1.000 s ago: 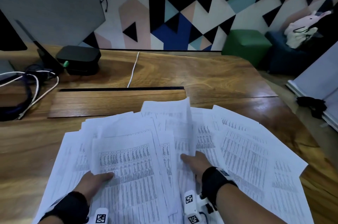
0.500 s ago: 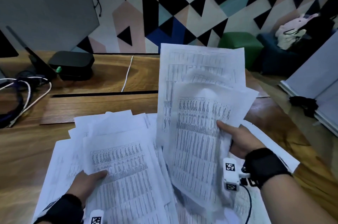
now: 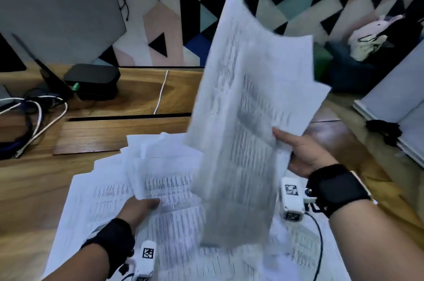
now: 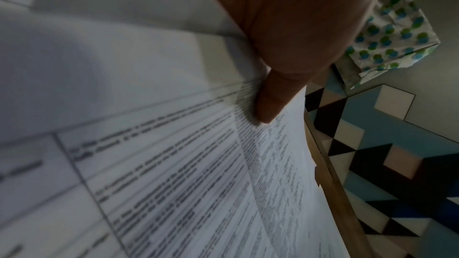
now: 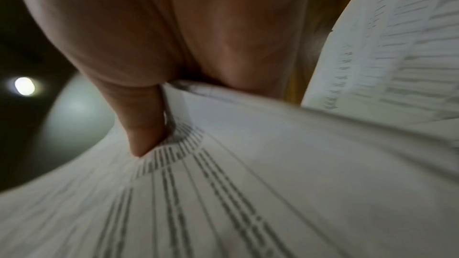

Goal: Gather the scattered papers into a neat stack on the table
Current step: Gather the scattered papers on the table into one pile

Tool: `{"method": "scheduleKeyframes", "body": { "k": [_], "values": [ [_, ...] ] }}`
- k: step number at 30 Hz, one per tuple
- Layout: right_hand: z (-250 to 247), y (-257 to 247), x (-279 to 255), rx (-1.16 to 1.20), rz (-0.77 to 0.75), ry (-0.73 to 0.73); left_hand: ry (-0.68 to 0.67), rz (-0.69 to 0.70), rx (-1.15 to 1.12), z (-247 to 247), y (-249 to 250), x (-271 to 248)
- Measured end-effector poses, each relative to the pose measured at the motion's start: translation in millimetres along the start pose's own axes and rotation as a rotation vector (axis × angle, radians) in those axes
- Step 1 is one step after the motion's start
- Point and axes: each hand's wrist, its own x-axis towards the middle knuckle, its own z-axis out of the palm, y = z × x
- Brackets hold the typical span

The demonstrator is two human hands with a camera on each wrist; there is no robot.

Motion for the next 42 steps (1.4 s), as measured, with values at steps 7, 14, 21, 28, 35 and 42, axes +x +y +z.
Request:
{"method": "scheduleKeyframes", "body": {
  "k": [7, 14, 21, 28, 35, 42],
  "values": [
    [10, 110, 2, -0.551, 0.305, 0.073, -0.195, -0.14, -0.058, 0, -25, 27],
    [-15, 187, 35, -0.927, 0.349, 0.143, -0.215, -0.245, -0.165, -1, -25, 30],
    [-18, 173, 27, -0.867, 0.152, 0.274, -0.157, -0.184, -0.17, -1, -24, 30],
    [-40, 181, -8, -1.068, 0.217, 0.049, -0.233, -0.221, -0.156, -2, -36, 23],
    [-28, 183, -13, -1.086, 0.248, -0.099, -0.317, -0.237, -0.065, -8, -41, 16],
    [-15, 159, -1, -1.109, 0.144, 0.162, -0.306, -0.107, -0.03, 1, -9, 12]
  ]
}}
